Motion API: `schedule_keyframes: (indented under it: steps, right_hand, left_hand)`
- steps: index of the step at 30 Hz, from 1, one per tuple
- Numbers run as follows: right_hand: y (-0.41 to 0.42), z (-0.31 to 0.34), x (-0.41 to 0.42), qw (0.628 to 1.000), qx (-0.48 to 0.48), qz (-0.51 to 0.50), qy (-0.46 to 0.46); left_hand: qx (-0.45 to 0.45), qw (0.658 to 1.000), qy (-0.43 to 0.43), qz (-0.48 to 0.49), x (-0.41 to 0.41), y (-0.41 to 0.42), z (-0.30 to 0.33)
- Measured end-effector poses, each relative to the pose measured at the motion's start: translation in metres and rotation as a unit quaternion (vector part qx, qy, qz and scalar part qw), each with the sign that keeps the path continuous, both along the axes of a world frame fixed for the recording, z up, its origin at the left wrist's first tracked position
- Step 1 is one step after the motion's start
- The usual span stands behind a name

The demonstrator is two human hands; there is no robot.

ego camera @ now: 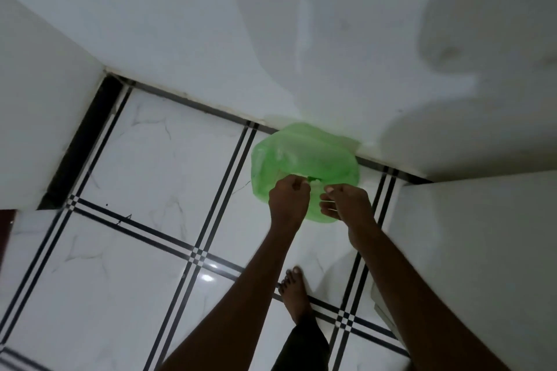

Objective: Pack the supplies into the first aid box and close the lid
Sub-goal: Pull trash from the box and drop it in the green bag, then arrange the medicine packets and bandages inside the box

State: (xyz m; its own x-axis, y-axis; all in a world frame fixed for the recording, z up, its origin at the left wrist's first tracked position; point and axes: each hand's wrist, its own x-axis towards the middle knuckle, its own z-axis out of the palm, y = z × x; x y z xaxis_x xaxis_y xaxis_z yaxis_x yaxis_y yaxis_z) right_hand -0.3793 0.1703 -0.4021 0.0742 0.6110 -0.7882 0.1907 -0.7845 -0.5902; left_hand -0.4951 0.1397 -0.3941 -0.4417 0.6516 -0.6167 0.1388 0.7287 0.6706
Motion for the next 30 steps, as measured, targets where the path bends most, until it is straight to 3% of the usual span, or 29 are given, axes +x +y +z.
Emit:
schedule_keyframes:
  steps: [5, 17, 22, 27, 30]
  right_hand:
    - [-0.016, 0.093, 0.051, 0.996, 0.087, 0.006, -0.031]
    - [-0.038, 0.325, 0.257, 0.958, 0.287, 0.021, 0.008]
    - [-0.063, 0.356, 0.355, 0.945, 0.326, 0.021, -0.02]
    - [-0.081, 0.343, 0.434, 0.951, 0.301, -0.024, -0.065]
    - [-0.094, 0.33, 0.473, 0.951, 0.284, -0.01, -0.121]
  left_hand:
    - [0.07, 0.997, 0.026, -0.007, 0.051, -0.014, 0.089]
    - [0.25, 0.957, -0.134, 0.058, 0.243, -0.047, 0.3]
    - [0.276, 0.95, -0.146, 0.013, 0.343, -0.063, 0.331]
    - [0.238, 0.954, -0.179, -0.035, 0.416, -0.075, 0.318]
    - [0.216, 0.96, -0.155, -0.089, 0.446, -0.083, 0.301]
